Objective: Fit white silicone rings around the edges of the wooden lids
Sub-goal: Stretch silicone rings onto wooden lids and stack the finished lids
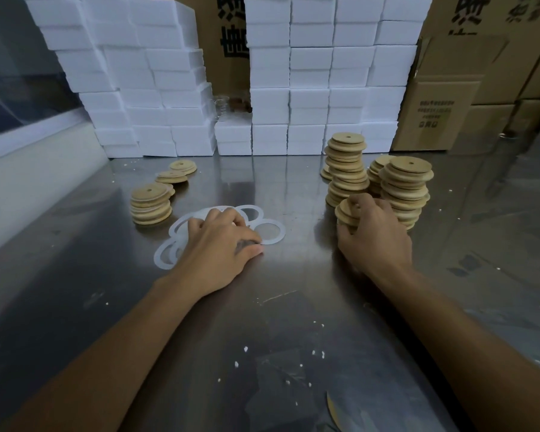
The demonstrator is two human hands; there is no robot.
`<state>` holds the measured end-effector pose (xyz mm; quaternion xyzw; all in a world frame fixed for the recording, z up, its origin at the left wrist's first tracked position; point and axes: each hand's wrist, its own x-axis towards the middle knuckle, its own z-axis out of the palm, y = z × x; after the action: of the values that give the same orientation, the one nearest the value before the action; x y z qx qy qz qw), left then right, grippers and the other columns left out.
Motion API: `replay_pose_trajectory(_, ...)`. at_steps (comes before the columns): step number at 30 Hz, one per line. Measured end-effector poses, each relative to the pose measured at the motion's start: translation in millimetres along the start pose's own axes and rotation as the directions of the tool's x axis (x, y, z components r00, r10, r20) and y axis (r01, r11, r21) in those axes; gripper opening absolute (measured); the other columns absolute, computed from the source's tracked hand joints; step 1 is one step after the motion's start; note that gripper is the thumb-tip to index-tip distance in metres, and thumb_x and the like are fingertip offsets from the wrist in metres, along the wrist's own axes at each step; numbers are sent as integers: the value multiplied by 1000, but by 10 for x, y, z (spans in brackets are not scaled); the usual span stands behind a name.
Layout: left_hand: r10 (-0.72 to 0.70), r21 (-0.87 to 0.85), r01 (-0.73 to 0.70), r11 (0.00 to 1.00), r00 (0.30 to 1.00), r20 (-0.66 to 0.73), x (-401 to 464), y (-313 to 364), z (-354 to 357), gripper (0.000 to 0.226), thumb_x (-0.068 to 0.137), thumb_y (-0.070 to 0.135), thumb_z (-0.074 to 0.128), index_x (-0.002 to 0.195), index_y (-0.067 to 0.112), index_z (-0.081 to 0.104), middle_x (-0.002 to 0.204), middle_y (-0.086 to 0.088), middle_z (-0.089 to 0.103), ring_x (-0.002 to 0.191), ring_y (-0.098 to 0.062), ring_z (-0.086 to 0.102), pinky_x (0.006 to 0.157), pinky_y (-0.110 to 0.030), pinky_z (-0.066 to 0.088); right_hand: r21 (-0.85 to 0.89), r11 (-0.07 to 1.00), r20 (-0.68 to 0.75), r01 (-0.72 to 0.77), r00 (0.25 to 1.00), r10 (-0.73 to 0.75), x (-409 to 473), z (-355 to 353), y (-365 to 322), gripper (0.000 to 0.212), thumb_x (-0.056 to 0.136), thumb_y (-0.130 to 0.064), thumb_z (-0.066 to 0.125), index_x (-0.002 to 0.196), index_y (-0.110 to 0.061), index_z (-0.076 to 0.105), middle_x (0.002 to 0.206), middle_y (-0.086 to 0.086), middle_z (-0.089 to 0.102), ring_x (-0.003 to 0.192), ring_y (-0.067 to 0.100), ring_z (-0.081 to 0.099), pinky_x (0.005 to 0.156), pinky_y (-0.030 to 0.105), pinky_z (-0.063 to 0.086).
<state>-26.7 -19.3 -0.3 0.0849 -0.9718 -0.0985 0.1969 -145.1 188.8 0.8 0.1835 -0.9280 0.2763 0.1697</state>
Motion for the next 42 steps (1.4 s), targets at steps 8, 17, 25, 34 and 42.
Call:
replay_pose_trajectory(8, 95, 57, -94, 994, 995, -8, 15, 121, -24, 15, 97, 32, 55, 100, 30, 70, 106, 12, 68, 106, -12, 55, 96, -34, 25, 297, 940, -92, 165, 985, -144, -24, 33, -48, 20, 97, -32, 56, 107, -15, 55, 95, 3, 62, 84, 24, 59, 68, 37, 47)
replay_pose_trajectory(17, 102, 46, -103, 994, 994, 26, -13, 239, 3, 21, 97, 14, 52, 113, 23, 61, 104, 4, 58, 95, -15, 45, 81, -31, 23, 894, 403, 208, -193, 978, 7, -136, 127, -288, 34, 93, 0, 60, 119, -21, 66, 93, 3, 64, 63, 10, 65, 63, 25, 59)
replay_pose_trajectory(25, 83, -172, -74, 982, 996, 45, -27, 178, -2, 11, 91, 27, 66, 97, 21, 72, 82, 13, 54, 82, -7, 47, 83, -33, 43, 861, 437, 216, -260, 965, 147, -73, 180, -225, 22, 91, -13, 67, 111, -20, 70, 109, -6, 66, 104, 14, 65, 78, 25, 57)
replay_pose_trajectory(34, 156, -134, -160, 978, 987, -44, -39, 207, -20, 19, 100, 16, 49, 88, 14, 64, 83, 11, 54, 83, -13, 49, 80, -34, 38, 820, 547, 146, -168, 986, 84, -100, 172, -202, 18, 90, -11, 69, 96, -27, 73, 94, -17, 66, 93, 0, 64, 85, 19, 56)
replay_pose_trajectory(42, -108, -622, -2, 783, 985, -138, -8, 309, -5, 18, 97, 18, 56, 84, 15, 68, 82, 11, 65, 83, 2, 58, 72, -8, 44, 811, 583, 158, -45, 977, -145, -156, 113, -278, 24, 91, -46, 62, 105, -29, 73, 110, -8, 69, 101, -1, 62, 85, 18, 48)
